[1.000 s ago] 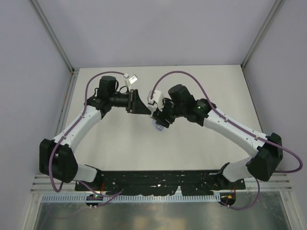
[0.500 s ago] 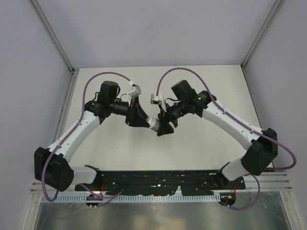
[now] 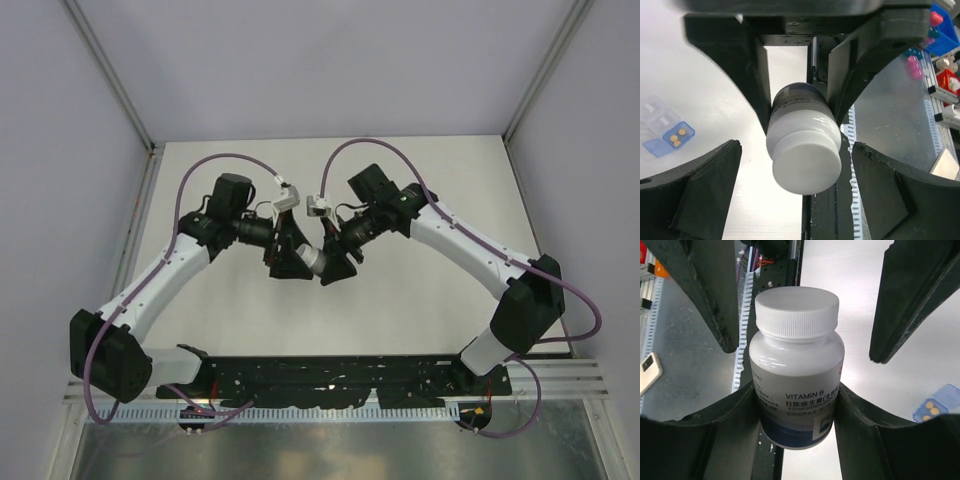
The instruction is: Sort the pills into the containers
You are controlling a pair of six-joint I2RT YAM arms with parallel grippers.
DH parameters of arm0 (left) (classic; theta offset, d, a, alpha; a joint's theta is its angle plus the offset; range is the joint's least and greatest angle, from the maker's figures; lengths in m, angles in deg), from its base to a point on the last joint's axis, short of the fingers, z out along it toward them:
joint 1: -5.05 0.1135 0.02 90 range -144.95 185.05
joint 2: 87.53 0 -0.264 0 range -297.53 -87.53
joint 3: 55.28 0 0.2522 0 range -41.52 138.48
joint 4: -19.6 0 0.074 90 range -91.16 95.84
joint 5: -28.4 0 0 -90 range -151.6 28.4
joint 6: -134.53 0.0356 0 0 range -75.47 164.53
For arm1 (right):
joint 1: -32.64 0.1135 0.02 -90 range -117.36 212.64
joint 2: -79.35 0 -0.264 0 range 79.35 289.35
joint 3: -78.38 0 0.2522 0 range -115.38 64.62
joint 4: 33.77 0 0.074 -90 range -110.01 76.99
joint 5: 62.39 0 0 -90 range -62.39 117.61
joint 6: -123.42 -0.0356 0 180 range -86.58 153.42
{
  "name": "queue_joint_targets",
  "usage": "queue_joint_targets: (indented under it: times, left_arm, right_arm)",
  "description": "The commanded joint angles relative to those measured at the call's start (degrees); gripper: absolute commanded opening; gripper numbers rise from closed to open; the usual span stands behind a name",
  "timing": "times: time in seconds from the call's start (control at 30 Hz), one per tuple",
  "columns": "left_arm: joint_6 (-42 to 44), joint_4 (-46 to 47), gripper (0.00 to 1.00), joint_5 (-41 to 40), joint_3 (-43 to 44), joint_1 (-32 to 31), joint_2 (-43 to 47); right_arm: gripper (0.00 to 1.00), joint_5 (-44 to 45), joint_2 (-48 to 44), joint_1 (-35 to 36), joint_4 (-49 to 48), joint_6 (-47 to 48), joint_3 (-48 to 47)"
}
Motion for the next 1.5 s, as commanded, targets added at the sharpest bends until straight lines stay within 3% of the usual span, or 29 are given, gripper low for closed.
queue_joint_targets:
  times: [0.0, 0.07, 0.17, 0.47, 0.63, 0.9, 1.47]
  left_arm:
    - [-10.9, 8.8, 0.99, -1.2, 0.1, 3.4, 2.0]
    - [-20.2, 13.6, 1.0, -1.4, -1.1, 5.5, 2.7]
    - [-27.1, 17.3, 1.0, -3.1, -1.1, 7.3, 3.3]
    - [-38.7, 13.6, 0.99, -8.8, 3.8, 7.3, 1.5]
    - [-39.9, 10.0, 0.87, -12.0, 5.7, 7.1, 0.5]
    - [-37.7, 5.8, 0.78, -15.6, 5.9, 5.5, -0.2]
    - [-38.3, 7.3, 0.57, -12.3, 6.8, 4.7, -3.1]
  right_arm:
    - [0.06, 5.2, -5.3, 0.3, -7.6, -2.1, 1.3]
    - [0.06, 9.0, -6.8, 0.6, -9.8, -3.2, 2.6]
    - [0.06, 15.0, -8.9, 1.3, -12.4, -4.9, 3.8]
    - [0.06, 39.2, -11.9, 8.2, -18.6, -5.3, 6.4]
    - [0.06, 46.5, -12.0, 9.5, -20.2, -5.4, 7.0]
    - [0.06, 48.5, -11.7, 10.2, -21.0, -5.5, 6.9]
    - [0.06, 48.1, -11.1, 10.3, -20.7, -5.3, 7.3]
